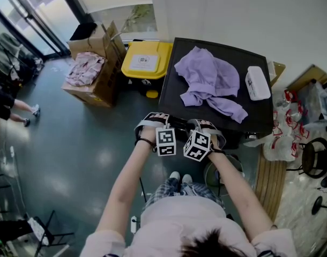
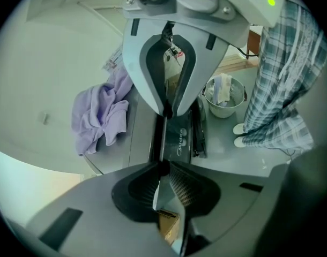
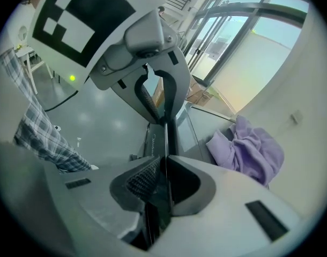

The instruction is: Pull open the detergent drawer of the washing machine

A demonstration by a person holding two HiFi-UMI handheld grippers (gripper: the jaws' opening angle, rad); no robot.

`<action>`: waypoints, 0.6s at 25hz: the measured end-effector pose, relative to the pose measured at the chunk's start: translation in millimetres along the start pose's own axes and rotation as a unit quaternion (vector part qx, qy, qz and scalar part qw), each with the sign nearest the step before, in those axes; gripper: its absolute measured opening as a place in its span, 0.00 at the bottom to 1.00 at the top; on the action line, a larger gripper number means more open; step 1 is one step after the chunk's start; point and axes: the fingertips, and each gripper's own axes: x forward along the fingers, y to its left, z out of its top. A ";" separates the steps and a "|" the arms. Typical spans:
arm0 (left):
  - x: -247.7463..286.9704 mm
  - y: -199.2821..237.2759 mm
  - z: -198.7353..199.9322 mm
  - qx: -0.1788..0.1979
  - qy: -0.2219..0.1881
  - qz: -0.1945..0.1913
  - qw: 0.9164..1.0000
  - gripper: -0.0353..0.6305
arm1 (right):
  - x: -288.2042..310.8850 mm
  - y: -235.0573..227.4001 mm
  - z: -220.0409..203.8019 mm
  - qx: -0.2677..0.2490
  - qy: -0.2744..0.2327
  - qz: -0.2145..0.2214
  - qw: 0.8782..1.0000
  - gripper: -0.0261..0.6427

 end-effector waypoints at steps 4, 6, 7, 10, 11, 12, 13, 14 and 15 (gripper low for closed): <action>-1.5 -0.6 -0.2 0.014 0.003 -0.016 1.000 0.16 | -1.8 0.1 2.2 0.003 -0.011 0.009 1.000 0.13; -2.8 -2.7 -0.3 0.014 0.001 -0.019 1.000 0.16 | -2.8 2.5 2.8 0.009 -0.010 0.017 1.000 0.13; -3.8 -4.6 -0.5 0.014 0.000 -0.020 1.000 0.16 | -3.8 4.4 3.3 0.012 -0.011 0.021 1.000 0.13; -7.3 -10.2 -0.8 0.012 -0.004 -0.023 1.000 0.16 | -7.4 9.9 4.4 0.017 -0.016 0.027 0.999 0.13; -8.7 -11.9 -1.2 0.011 -0.005 -0.024 1.000 0.16 | -8.4 11.6 4.8 0.018 -0.017 0.029 0.999 0.13; -10.2 -13.5 -1.5 0.011 -0.006 -0.026 1.000 0.16 | -9.1 13.4 5.0 0.020 -0.018 0.032 0.999 0.13; -11.7 -15.1 -1.5 0.011 -0.008 -0.027 1.000 0.16 | -9.9 15.3 5.3 0.022 -0.018 0.035 0.999 0.12; -13.3 -16.9 -1.3 0.011 -0.009 -0.028 0.999 0.16 | -11.0 17.4 5.6 0.025 -0.019 0.038 0.999 0.12; -14.9 -19.2 -0.9 0.010 -0.011 -0.029 0.999 0.16 | -12.4 19.7 5.7 0.028 -0.020 0.041 0.999 0.12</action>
